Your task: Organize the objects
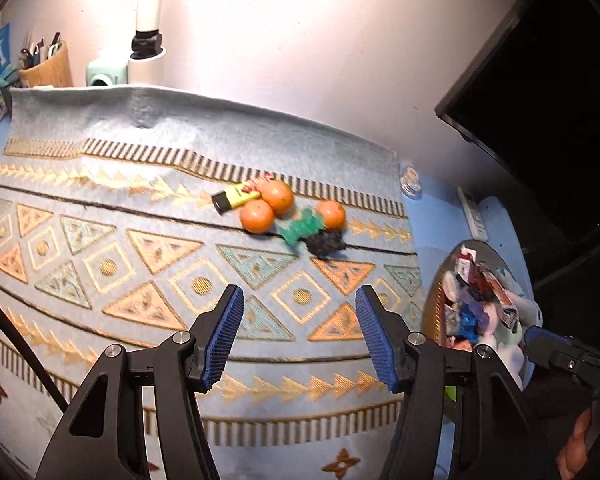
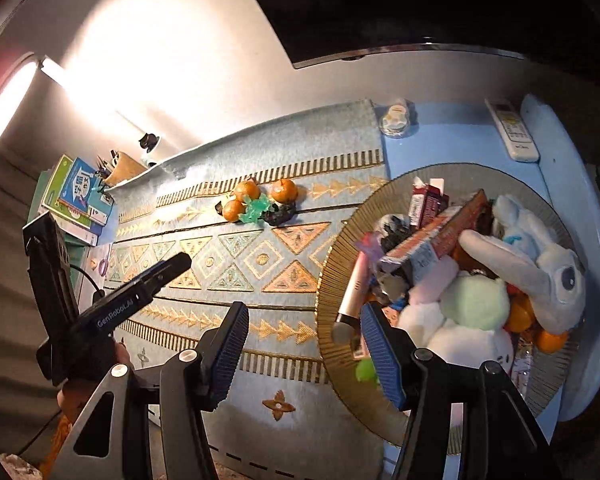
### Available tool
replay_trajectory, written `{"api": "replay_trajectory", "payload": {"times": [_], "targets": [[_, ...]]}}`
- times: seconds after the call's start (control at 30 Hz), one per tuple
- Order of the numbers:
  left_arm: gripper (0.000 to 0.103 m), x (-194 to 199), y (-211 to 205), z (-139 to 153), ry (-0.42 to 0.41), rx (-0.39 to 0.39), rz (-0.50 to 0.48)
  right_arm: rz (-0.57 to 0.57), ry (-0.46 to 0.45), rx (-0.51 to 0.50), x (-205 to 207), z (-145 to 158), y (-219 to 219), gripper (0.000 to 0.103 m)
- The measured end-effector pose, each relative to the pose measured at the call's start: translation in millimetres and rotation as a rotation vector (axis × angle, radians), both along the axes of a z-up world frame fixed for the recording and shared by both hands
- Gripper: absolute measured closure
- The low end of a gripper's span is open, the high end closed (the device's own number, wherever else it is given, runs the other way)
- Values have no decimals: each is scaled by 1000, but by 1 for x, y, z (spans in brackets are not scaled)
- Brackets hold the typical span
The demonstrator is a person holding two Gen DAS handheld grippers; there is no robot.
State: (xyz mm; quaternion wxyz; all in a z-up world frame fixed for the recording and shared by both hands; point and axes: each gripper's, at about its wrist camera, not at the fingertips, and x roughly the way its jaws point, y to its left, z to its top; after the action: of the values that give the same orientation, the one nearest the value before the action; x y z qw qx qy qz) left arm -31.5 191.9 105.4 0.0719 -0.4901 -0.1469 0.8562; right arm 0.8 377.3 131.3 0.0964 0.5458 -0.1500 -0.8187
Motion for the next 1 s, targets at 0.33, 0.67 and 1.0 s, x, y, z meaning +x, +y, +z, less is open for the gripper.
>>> {"api": "replay_trajectory", "payload": {"times": [0.33, 0.67, 1.0], "targets": [[47, -103, -47, -48, -52, -89, -193, 16, -30, 35, -63, -18, -57, 46], [47, -161, -29, -83, -81, -173, -568, -34, -111, 49, -97, -48, -76, 46], [62, -163, -4, -92, -42, -234, -710, -22, -183, 127, -130, -79, -95, 46]]}}
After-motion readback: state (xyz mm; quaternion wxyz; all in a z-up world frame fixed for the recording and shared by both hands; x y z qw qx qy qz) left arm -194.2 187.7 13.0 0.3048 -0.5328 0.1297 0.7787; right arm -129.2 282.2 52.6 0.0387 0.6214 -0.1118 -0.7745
